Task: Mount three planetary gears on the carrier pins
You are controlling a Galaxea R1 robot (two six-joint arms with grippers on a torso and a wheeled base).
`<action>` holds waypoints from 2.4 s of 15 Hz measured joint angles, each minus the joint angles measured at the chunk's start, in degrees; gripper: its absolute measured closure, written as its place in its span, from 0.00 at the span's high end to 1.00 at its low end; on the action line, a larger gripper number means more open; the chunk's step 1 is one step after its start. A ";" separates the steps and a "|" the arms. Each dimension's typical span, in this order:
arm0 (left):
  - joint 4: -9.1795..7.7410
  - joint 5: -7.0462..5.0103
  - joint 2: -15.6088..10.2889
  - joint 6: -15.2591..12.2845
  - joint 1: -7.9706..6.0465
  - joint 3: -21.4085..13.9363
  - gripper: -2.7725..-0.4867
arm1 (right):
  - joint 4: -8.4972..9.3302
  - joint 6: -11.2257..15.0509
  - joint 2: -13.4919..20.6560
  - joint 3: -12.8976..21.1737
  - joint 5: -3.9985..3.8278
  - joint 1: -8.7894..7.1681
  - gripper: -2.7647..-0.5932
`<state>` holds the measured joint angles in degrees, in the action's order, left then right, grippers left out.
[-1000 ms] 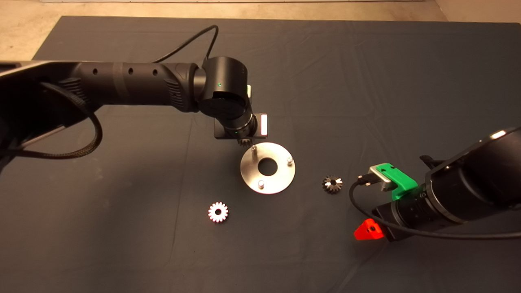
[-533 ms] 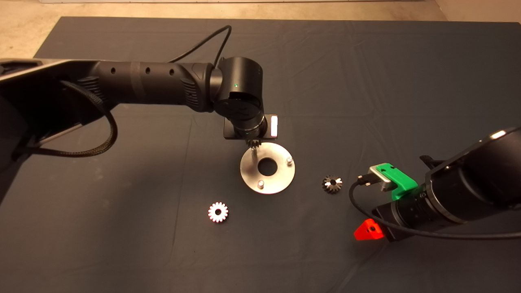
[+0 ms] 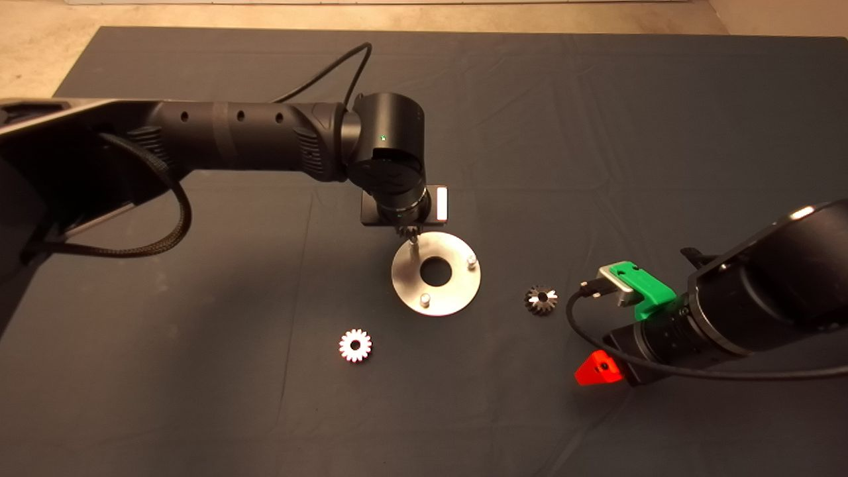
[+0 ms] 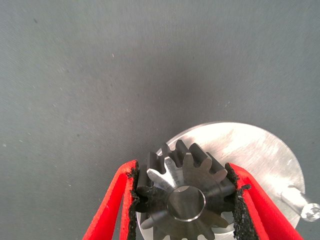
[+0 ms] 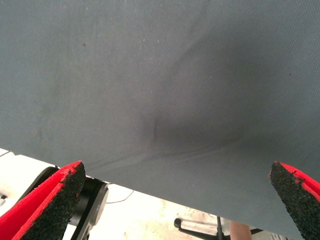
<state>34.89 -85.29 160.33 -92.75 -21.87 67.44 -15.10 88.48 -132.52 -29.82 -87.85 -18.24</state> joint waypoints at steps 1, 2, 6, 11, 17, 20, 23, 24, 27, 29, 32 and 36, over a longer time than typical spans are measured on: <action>-0.05 -0.05 0.00 0.00 0.24 0.00 0.21 | -0.09 -0.13 0.00 -0.09 -0.05 0.00 1.00; -0.02 0.00 0.00 0.00 0.46 0.11 0.21 | -0.11 -0.15 0.00 -0.16 0.00 0.00 1.00; 0.00 -0.10 0.00 0.00 0.75 0.48 0.21 | -0.19 -0.37 0.00 -0.41 -0.02 0.01 1.00; 0.02 -0.11 0.01 -0.02 1.73 0.43 0.21 | -0.35 -0.63 0.00 -0.66 -0.02 0.48 1.00; 0.00 -0.07 -0.02 0.00 1.72 0.43 0.21 | -0.38 -1.49 0.00 -1.32 -0.02 0.61 1.00; 0.00 0.15 0.00 0.00 1.72 0.43 0.21 | -0.44 -1.63 -0.01 -1.57 -0.02 0.63 1.00; 0.00 0.20 0.00 0.00 1.72 0.43 0.21 | -0.57 -1.66 0.00 -1.66 -0.02 0.79 1.00; 0.00 0.21 0.00 0.00 1.72 0.43 0.21 | -0.57 -1.68 0.00 -1.66 0.00 0.99 1.00; 0.00 0.23 0.01 0.00 1.72 0.43 0.21 | -0.85 -1.90 0.00 -1.71 0.00 1.24 1.00; 0.00 0.21 0.11 -0.01 1.72 0.43 0.21 | -0.99 -1.94 0.00 -1.74 -0.02 1.24 0.99; 0.00 0.23 0.85 0.00 1.72 0.43 0.21 | -1.04 -2.07 -0.02 -1.74 0.00 1.27 1.00; 0.00 0.32 0.95 0.00 1.72 0.41 0.21 | -1.12 -2.07 -0.02 -1.74 0.00 1.65 1.00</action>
<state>34.89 -84.97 161.28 -92.75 -20.15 67.85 -16.23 86.41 -132.55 -31.56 -87.85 -16.59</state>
